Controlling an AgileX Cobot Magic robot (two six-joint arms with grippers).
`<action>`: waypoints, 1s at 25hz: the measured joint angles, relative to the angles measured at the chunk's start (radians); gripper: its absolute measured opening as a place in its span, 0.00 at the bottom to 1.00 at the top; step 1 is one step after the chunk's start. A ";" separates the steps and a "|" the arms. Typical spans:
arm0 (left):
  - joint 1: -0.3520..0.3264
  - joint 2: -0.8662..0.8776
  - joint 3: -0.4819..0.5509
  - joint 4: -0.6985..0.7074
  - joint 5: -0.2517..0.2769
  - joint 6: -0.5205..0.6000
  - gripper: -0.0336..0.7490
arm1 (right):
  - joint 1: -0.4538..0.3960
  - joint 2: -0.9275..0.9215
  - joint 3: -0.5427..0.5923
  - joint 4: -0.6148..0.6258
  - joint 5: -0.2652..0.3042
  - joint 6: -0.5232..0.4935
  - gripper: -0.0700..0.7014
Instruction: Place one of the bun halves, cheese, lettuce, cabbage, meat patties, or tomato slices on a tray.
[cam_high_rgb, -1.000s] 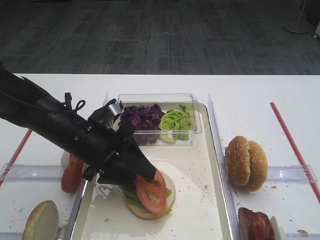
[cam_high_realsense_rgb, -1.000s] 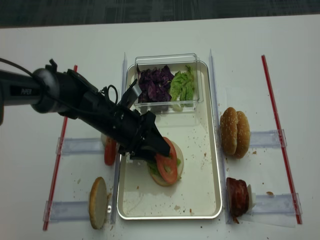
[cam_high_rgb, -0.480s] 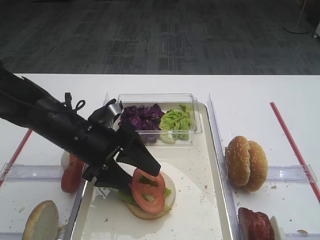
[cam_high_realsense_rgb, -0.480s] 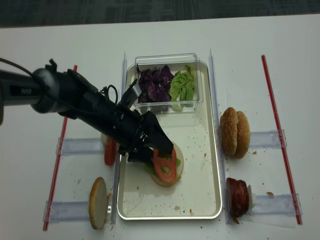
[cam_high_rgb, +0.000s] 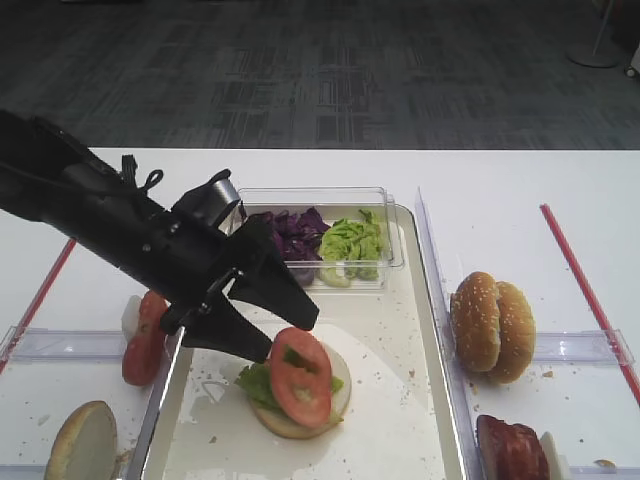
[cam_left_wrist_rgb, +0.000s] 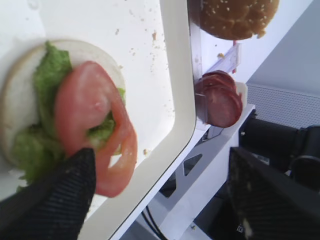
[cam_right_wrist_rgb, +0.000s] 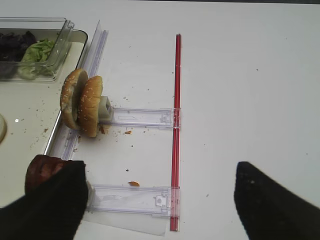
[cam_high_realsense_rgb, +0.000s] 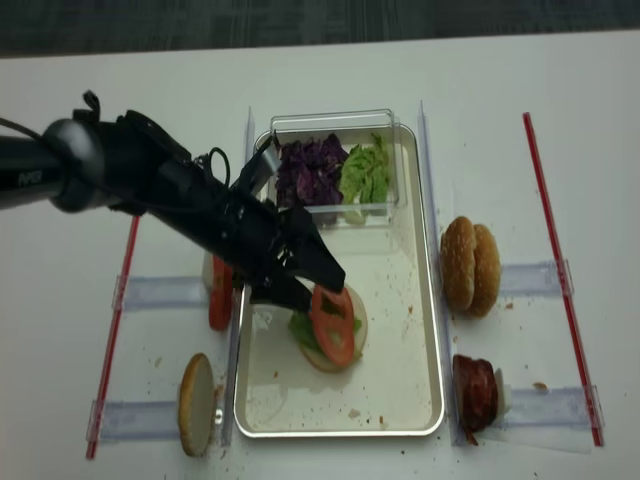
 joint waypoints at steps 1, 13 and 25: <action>0.000 -0.004 -0.014 0.036 0.002 -0.029 0.69 | 0.000 0.000 0.000 0.000 0.000 0.000 0.89; 0.000 -0.075 -0.163 0.166 0.012 -0.172 0.69 | 0.000 0.000 0.000 0.000 0.000 0.000 0.89; 0.000 -0.116 -0.240 0.269 0.028 -0.217 0.69 | 0.000 0.000 0.000 0.000 0.000 0.000 0.89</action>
